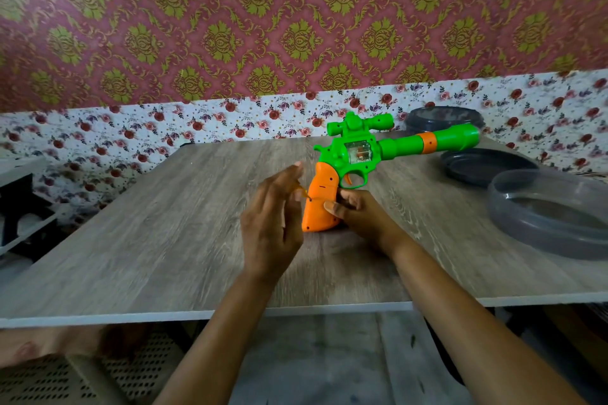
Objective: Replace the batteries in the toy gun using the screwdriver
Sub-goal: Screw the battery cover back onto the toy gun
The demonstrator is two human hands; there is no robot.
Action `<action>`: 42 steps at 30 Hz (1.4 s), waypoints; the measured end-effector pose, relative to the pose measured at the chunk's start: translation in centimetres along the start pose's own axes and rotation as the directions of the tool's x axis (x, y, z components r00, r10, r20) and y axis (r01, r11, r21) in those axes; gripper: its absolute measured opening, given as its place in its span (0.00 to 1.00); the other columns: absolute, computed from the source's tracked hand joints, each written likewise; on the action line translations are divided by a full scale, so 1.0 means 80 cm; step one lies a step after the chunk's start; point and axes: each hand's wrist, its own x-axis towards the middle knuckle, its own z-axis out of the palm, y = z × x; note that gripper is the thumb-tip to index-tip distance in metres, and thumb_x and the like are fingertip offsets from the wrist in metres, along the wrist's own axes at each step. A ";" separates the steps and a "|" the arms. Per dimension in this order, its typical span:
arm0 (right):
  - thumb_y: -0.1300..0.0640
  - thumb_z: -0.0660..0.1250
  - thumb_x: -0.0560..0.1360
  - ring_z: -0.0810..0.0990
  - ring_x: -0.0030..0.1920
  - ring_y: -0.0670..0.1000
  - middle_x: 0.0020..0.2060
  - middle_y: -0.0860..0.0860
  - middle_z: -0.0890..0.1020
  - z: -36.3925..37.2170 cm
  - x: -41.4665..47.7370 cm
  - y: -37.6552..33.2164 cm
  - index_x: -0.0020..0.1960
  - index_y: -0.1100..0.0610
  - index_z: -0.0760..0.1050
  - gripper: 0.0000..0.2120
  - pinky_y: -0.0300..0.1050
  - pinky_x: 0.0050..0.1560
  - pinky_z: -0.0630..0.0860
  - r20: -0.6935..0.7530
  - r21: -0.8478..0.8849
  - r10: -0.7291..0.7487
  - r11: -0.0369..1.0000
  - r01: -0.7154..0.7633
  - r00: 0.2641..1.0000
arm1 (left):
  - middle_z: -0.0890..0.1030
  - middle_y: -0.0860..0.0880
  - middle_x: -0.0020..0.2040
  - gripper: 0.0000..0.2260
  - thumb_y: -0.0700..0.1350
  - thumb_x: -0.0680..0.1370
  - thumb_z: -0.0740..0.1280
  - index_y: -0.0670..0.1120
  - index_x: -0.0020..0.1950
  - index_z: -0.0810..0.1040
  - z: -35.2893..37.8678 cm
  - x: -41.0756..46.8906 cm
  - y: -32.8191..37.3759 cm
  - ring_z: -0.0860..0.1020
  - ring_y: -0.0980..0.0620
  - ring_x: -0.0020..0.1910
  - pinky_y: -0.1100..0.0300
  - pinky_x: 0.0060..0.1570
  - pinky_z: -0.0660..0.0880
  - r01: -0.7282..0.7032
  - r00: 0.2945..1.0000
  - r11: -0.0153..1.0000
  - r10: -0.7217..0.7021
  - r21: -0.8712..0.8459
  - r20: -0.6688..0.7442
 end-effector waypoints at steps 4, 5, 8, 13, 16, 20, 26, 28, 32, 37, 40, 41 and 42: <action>0.65 0.61 0.77 0.79 0.48 0.42 0.55 0.56 0.79 0.001 -0.001 0.001 0.60 0.62 0.74 0.13 0.36 0.54 0.75 0.006 0.046 0.019 0.999 -0.019 1.000 | 0.78 0.48 0.52 0.10 0.41 0.79 0.62 0.45 0.59 0.69 -0.012 0.008 -0.017 0.77 0.58 0.49 0.72 0.48 0.74 0.161 0.973 0.986 -0.164 -0.032 -0.160; 0.65 0.61 0.76 0.79 0.46 0.40 0.55 0.56 0.79 0.003 -0.001 0.000 0.60 0.62 0.74 0.13 0.34 0.52 0.76 -0.009 0.059 0.032 0.998 -0.032 0.999 | 0.78 0.48 0.52 0.09 0.39 0.77 0.63 0.44 0.57 0.71 -0.017 0.010 -0.026 0.77 0.57 0.49 0.72 0.48 0.74 0.195 0.966 0.981 -0.194 -0.015 -0.173; 0.65 0.61 0.76 0.78 0.51 0.47 0.57 0.58 0.79 0.006 0.003 -0.001 0.61 0.63 0.74 0.13 0.37 0.53 0.75 -0.060 0.063 0.080 0.995 -0.076 0.995 | 0.77 0.43 0.49 0.04 0.34 0.74 0.69 0.39 0.47 0.76 -0.031 0.017 -0.061 0.76 0.55 0.46 0.72 0.46 0.74 0.300 0.949 0.950 -0.287 0.087 -0.130; 0.66 0.61 0.76 0.75 0.55 0.49 0.58 0.58 0.78 0.008 0.007 -0.005 0.62 0.65 0.72 0.14 0.29 0.48 0.74 -0.056 0.054 0.103 0.994 -0.100 0.993 | 0.73 0.44 0.46 0.05 0.36 0.73 0.70 0.38 0.46 0.75 -0.057 0.030 -0.124 0.73 0.49 0.39 0.55 0.40 0.75 0.488 0.865 0.831 -0.502 0.267 -0.017; 0.66 0.61 0.77 0.75 0.55 0.49 0.58 0.58 0.78 0.009 0.012 -0.006 0.63 0.65 0.72 0.15 0.32 0.51 0.74 -0.042 0.052 0.129 0.991 -0.127 0.991 | 0.71 0.42 0.46 0.06 0.37 0.74 0.68 0.37 0.49 0.77 -0.065 0.023 -0.158 0.74 0.44 0.41 0.52 0.42 0.74 0.546 0.799 0.739 -0.601 0.395 0.022; 0.65 0.61 0.77 0.74 0.55 0.48 0.56 0.54 0.77 0.016 0.023 -0.006 0.63 0.65 0.72 0.15 0.31 0.50 0.74 -0.017 0.021 0.155 0.988 -0.155 0.988 | 0.71 0.43 0.45 0.03 0.35 0.73 0.68 0.36 0.45 0.77 -0.068 0.015 -0.179 0.72 0.44 0.40 0.56 0.39 0.68 0.631 0.703 0.626 -0.711 0.458 0.003; 0.65 0.62 0.76 0.74 0.54 0.50 0.55 0.56 0.78 0.024 0.034 -0.007 0.61 0.66 0.74 0.14 0.46 0.62 0.70 0.009 -0.055 0.182 0.982 -0.182 0.983 | 0.73 0.39 0.49 0.02 0.34 0.72 0.68 0.37 0.43 0.76 -0.069 0.011 -0.184 0.70 0.46 0.39 0.57 0.38 0.67 0.675 0.636 0.556 -0.772 0.486 0.001; 0.65 0.62 0.76 0.74 0.54 0.51 0.54 0.56 0.78 0.027 0.036 -0.012 0.60 0.66 0.74 0.13 0.50 0.64 0.69 0.025 -0.075 0.201 0.977 -0.199 0.979 | 0.73 0.39 0.50 0.02 0.34 0.72 0.67 0.37 0.44 0.76 -0.068 0.009 -0.183 0.71 0.46 0.39 0.57 0.38 0.67 0.662 0.632 0.559 -0.774 0.500 0.029; 0.63 0.64 0.75 0.75 0.57 0.53 0.57 0.59 0.78 0.038 0.045 -0.020 0.57 0.66 0.76 0.12 0.51 0.64 0.69 0.032 -0.117 0.265 0.959 -0.260 0.964 | 0.76 0.39 0.49 0.03 0.36 0.73 0.68 0.39 0.44 0.75 -0.069 0.010 -0.186 0.73 0.45 0.41 0.55 0.38 0.69 0.648 0.582 0.520 -0.809 0.556 0.079; 0.64 0.67 0.73 0.78 0.47 0.50 0.49 0.56 0.78 0.059 0.063 -0.032 0.54 0.72 0.75 0.14 0.37 0.45 0.74 0.051 -0.155 0.372 0.920 -0.361 0.927 | 0.79 0.41 0.44 0.03 0.39 0.75 0.68 0.41 0.46 0.76 -0.070 0.010 -0.185 0.77 0.44 0.43 0.50 0.44 0.78 0.627 0.505 0.454 -0.855 0.633 0.113; 0.63 0.68 0.72 0.71 0.35 0.47 0.38 0.54 0.75 0.071 0.072 -0.041 0.42 0.65 0.76 0.05 0.37 0.33 0.67 0.042 -0.182 0.440 0.886 -0.426 0.897 | 0.79 0.42 0.43 0.03 0.40 0.76 0.67 0.42 0.46 0.75 -0.070 0.008 -0.185 0.78 0.45 0.43 0.49 0.44 0.79 0.582 0.520 0.457 -0.845 0.672 0.124; 0.63 0.69 0.72 0.70 0.33 0.47 0.35 0.53 0.74 0.074 0.075 -0.042 0.37 0.60 0.73 0.06 0.37 0.32 0.65 0.033 -0.176 0.455 0.879 -0.443 0.890 | 0.79 0.42 0.44 0.04 0.41 0.76 0.67 0.42 0.47 0.75 -0.070 0.007 -0.186 0.78 0.44 0.43 0.49 0.44 0.79 0.578 0.521 0.454 -0.845 0.678 0.121; 0.63 0.69 0.71 0.69 0.33 0.47 0.34 0.53 0.73 0.078 0.079 -0.042 0.35 0.58 0.71 0.09 0.37 0.32 0.65 0.030 -0.167 0.465 0.875 -0.455 0.885 | 0.79 0.42 0.45 0.04 0.41 0.76 0.67 0.42 0.48 0.74 -0.071 0.007 -0.188 0.77 0.45 0.43 0.50 0.43 0.79 0.578 0.519 0.450 -0.846 0.681 0.119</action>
